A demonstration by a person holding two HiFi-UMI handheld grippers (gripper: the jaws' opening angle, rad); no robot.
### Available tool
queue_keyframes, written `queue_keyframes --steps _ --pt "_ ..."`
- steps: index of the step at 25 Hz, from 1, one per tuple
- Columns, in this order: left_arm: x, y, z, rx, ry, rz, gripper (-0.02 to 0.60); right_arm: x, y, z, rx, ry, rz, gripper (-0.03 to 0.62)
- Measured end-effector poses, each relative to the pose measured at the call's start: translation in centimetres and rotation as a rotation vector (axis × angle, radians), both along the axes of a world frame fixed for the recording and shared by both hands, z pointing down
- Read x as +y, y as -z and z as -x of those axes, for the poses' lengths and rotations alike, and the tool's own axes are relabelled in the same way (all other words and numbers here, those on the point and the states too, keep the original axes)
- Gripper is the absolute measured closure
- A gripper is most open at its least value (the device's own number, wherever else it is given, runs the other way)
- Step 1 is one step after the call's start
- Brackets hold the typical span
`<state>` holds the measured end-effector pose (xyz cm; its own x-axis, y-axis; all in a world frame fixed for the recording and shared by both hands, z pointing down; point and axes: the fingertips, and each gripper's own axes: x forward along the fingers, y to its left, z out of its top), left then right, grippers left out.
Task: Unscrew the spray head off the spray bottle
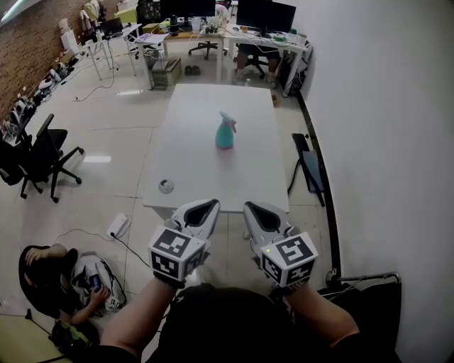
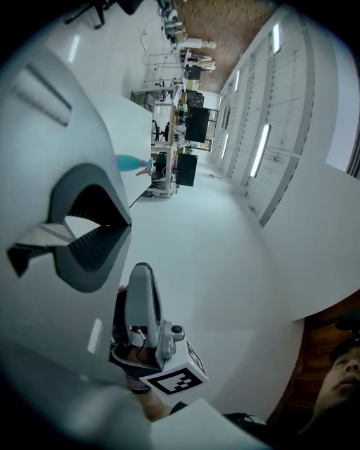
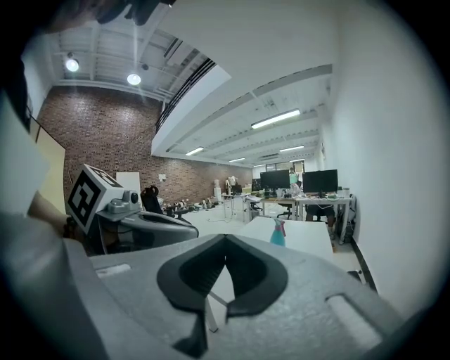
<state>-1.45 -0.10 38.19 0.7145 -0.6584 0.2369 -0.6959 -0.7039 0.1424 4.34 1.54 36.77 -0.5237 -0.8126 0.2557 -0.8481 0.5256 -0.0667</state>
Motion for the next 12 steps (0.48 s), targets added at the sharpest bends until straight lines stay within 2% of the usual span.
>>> queue_keyframes --steps 12 --pt "-6.6 0.1 2.5 0.019 -0.064 0.003 0.565 -6.3 0.6 2.8 0.029 -0.056 -0.009 0.603"
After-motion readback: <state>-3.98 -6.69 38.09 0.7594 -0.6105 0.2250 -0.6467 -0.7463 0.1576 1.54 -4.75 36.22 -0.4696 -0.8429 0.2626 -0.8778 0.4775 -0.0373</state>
